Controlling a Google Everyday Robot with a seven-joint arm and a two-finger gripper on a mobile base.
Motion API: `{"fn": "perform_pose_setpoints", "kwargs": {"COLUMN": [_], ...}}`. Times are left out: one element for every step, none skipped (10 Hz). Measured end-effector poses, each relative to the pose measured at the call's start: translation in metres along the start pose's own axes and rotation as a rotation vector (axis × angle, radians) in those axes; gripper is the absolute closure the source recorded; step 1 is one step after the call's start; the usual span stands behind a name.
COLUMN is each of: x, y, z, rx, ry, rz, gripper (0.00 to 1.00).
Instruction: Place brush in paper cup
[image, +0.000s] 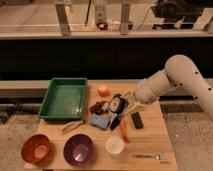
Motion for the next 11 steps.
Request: {"fn": "perform_pose_setpoints", "kwargs": {"x": [-0.001, -0.002, -0.004, -0.007, -0.007, -0.008, -0.008, -0.011, -0.012, -0.012, -0.013], "y": [0.001, 0.002, 0.002, 0.002, 0.004, 0.006, 0.011, 0.015, 0.015, 0.018, 0.019], "z": [-0.001, -0.002, -0.003, -0.004, -0.005, -0.006, -0.006, -0.004, -0.002, -0.004, -0.004], "rx": [-0.003, -0.008, -0.018, -0.027, -0.032, -0.042, -0.062, -0.107, -0.119, -0.122, -0.120], "ry": [-0.011, -0.021, -0.032, -0.043, -0.045, -0.041, -0.030, -0.018, -0.012, -0.004, -0.002], "rz": [0.000, 0.003, 0.010, 0.022, 0.030, 0.032, 0.029, 0.022, 0.020, 0.021, 0.019], "gripper": [1.00, 1.00, 1.00, 1.00, 1.00, 1.00, 1.00, 1.00, 1.00, 1.00, 1.00]}}
